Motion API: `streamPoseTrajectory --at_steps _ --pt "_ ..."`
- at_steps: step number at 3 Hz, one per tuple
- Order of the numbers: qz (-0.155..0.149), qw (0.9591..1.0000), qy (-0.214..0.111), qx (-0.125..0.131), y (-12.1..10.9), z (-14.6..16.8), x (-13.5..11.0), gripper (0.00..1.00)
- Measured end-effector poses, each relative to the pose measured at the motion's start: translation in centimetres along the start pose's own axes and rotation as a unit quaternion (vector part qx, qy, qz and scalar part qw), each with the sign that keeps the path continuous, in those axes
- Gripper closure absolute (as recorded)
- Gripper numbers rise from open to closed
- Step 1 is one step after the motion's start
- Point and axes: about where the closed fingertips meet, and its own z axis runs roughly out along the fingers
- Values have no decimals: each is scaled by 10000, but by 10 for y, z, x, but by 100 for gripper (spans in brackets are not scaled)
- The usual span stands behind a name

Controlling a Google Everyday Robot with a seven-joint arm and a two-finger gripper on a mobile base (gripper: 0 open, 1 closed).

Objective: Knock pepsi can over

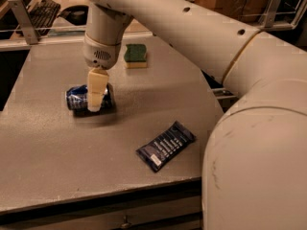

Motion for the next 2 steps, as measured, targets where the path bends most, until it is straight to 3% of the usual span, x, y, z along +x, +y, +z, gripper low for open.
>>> streamPoseTrajectory --at_steps 1,2 --pt "205 9992 -323 102 3 -8 5 0" --pt "616 9907 -1129 436 14 -31 25 0"
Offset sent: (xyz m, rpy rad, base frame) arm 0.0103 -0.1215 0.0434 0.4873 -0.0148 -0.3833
